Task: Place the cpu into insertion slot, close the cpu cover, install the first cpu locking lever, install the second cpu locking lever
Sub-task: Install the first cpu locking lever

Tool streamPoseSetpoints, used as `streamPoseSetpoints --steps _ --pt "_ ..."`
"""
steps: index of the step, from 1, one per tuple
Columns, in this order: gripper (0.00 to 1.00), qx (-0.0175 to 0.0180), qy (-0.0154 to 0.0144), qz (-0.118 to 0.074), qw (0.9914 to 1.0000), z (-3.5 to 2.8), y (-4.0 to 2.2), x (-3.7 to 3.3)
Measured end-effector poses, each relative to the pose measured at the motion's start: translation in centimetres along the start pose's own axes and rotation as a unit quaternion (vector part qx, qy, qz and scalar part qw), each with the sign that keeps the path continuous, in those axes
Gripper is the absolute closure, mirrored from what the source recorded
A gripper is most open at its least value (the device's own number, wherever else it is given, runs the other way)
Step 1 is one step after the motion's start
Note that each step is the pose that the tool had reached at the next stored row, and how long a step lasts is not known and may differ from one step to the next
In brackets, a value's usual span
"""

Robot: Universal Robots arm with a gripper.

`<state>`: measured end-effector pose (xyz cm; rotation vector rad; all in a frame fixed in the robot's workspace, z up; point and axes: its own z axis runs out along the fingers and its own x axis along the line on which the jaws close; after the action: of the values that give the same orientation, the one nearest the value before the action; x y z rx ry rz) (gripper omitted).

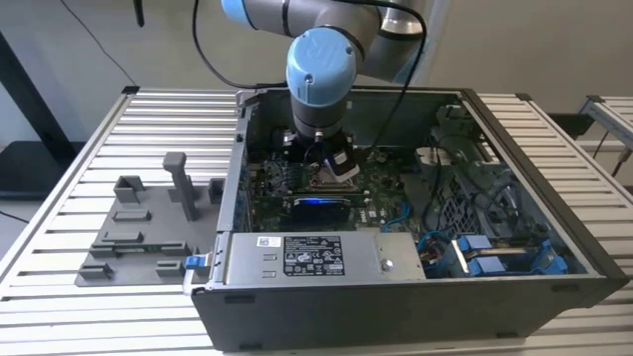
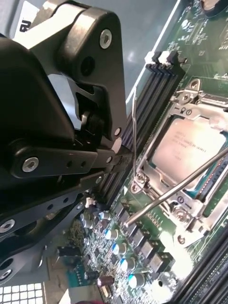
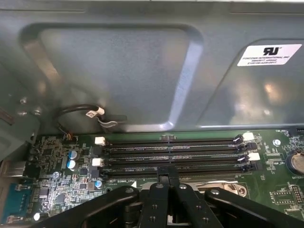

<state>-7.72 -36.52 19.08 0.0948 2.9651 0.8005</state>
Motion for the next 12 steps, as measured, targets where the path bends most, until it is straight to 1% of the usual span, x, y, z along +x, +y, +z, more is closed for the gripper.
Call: streamPoseSetpoints --steps 12 --pt "0.89 0.0032 0.0001 0.0 1.0 0.38 -0.11 -1.26"
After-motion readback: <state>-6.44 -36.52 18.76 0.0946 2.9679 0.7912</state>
